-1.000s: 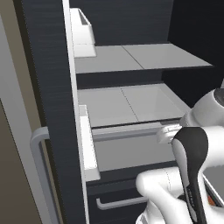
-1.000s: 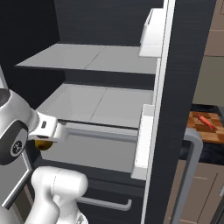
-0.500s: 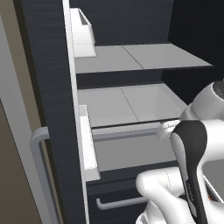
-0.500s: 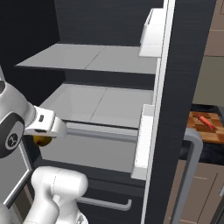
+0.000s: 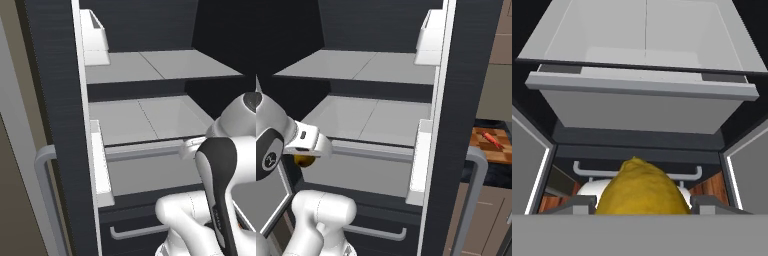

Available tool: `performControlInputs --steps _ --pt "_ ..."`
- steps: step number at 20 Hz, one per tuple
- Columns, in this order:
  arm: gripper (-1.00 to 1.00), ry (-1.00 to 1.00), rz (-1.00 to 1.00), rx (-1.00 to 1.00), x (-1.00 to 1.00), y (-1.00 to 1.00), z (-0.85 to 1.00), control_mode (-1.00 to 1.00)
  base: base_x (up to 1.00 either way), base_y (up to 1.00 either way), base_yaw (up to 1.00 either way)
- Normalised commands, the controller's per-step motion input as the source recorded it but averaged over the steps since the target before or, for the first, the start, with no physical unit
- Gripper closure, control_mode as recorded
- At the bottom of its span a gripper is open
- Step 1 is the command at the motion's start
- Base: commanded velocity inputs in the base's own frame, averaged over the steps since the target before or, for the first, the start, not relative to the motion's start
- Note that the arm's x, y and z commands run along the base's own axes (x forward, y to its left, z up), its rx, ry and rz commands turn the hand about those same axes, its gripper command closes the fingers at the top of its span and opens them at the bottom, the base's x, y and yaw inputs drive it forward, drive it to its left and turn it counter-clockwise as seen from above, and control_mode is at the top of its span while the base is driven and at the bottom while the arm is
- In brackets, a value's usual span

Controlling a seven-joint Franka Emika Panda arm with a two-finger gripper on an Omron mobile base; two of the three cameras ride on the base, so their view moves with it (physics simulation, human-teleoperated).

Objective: Retrieve a lemon from the fridge and place it on the cutting board with the fish.

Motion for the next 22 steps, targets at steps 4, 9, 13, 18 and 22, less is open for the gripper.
performControlInputs --steps 4,9,13,18,22 --pt "1.00 0.00 0.00 0.00 0.00 0.00 0.00 1.00 -0.28 -0.03 0.00" --pt "1.00 0.00 0.00 0.00 0.00 0.00 0.00 1.00 -0.45 0.00 0.00" --pt "1.00 0.00 0.00 0.00 0.00 0.00 0.00 1.00 -0.63 -0.03 0.00" --pt "1.00 0.00 0.00 0.00 0.00 0.00 0.00 1.00 -0.70 -0.07 0.00" --pt "1.00 0.00 0.00 0.00 0.00 0.00 0.00 1.00 -0.73 -0.12 0.00"
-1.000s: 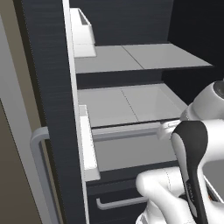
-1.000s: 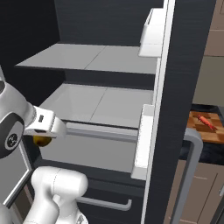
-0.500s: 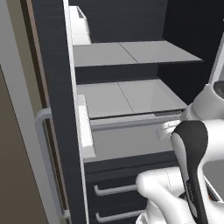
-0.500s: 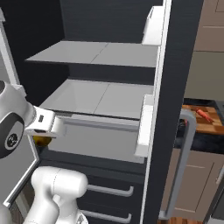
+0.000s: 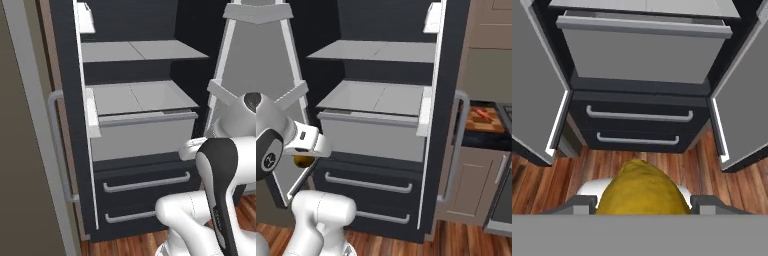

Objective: Retrieve a lemon from the fridge and place it on the cutting board with the fish.

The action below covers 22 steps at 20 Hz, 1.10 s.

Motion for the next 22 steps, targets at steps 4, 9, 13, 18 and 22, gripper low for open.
performControlInputs --steps 4,9,13,18,22 --pt "1.00 0.00 0.00 0.00 0.00 0.00 0.00 1.00 -0.73 -0.14 0.00" --pt "1.00 0.00 0.00 0.00 0.00 0.00 0.00 1.00 -0.65 -0.15 0.00" --pt "1.00 0.00 0.00 0.00 0.00 0.00 0.00 1.00 -0.49 -0.16 0.00" --pt "1.00 0.00 0.00 0.00 0.00 0.00 0.00 1.00 -0.14 -0.53 0.00" --pt "1.00 0.00 0.00 0.00 0.00 0.00 0.00 1.00 0.00 -0.97 -0.02"
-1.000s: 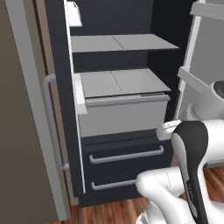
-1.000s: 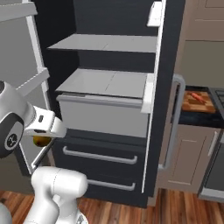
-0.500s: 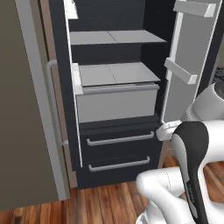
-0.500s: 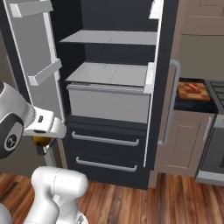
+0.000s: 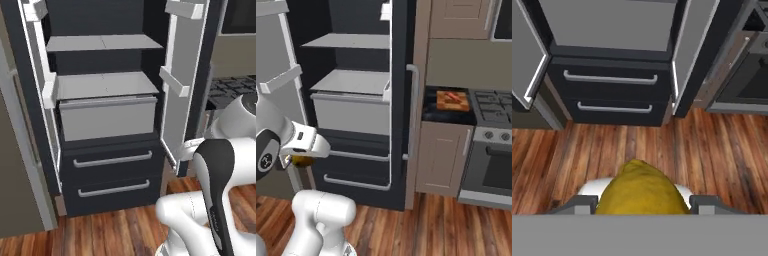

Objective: Retrieve a lemon from the fridge and place it on the cutting board with the fish.

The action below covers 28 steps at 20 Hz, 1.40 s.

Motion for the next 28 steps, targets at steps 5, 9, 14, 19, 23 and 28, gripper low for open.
performControlInputs --steps 5,9,14,19,23,28 --pt "1.00 0.00 0.00 0.00 0.00 0.00 0.00 1.00 0.00 -1.00 0.00" --pt "1.00 0.00 0.00 0.00 0.00 0.00 0.00 1.00 0.07 -1.00 0.00" --pt "1.00 0.00 0.00 0.00 0.00 0.00 0.00 1.00 0.41 -0.90 0.00" --pt "1.00 0.00 0.00 0.00 0.00 0.00 0.00 1.00 0.56 -0.43 0.05" --pt "1.00 0.00 0.00 0.00 0.00 0.00 0.00 1.00 0.72 -0.41 0.13" --pt "1.00 0.00 0.00 0.00 0.00 0.00 0.00 1.00 0.79 -0.59 0.23"
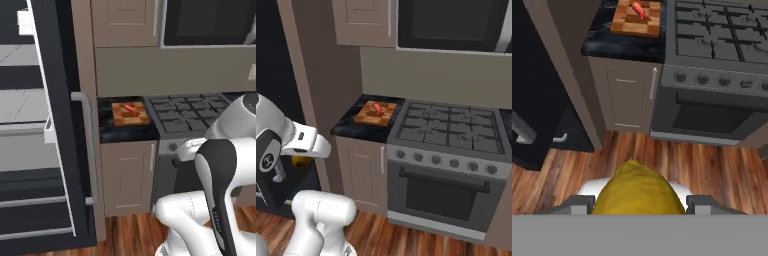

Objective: Retrieve a lemon from the fridge and place it on the cutting board with the fish.

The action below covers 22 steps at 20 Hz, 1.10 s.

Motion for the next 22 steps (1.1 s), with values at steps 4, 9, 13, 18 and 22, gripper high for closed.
performControlInputs --steps 4,9,13,18,22 --pt "1.00 0.00 0.00 0.00 0.00 0.00 0.00 1.00 0.66 -0.67 0.26" --pt "1.00 0.00 0.00 0.00 0.00 0.00 0.00 1.00 0.57 -0.55 0.25" --pt "1.00 0.00 0.00 0.00 0.00 0.00 0.00 1.00 0.57 -0.43 0.23" --pt "1.00 0.00 0.00 0.00 0.00 0.00 0.00 1.00 0.46 -0.26 0.19" --pt "1.00 0.00 0.00 0.00 0.00 0.00 0.00 1.00 0.43 -0.11 0.11"
